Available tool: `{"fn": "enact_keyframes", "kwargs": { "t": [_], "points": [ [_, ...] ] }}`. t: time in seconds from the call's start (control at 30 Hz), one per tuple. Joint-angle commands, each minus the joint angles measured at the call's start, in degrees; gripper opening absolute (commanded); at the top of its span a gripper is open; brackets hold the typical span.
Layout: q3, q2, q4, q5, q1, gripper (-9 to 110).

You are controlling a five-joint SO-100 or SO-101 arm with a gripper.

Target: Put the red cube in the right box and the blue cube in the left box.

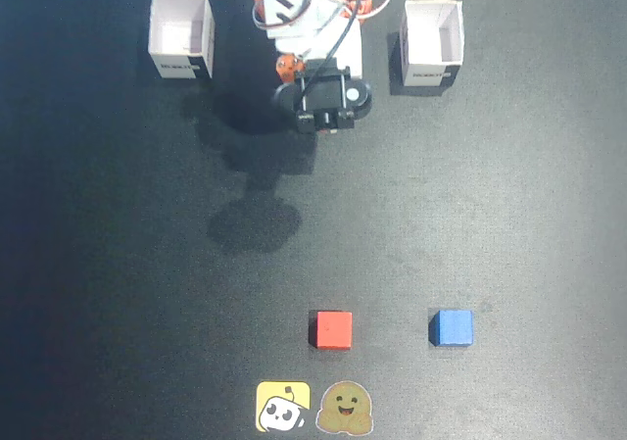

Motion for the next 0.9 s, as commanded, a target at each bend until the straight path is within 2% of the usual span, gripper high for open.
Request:
{"fn": "enact_keyframes", "kwargs": {
  "t": [0.0, 0.87],
  "points": [
    [-0.4, 0.6, 0.2, -0.5, 0.2, 0],
    [-0.4, 0.6, 0.2, -0.4, -0.3, 0]
  ]
}}
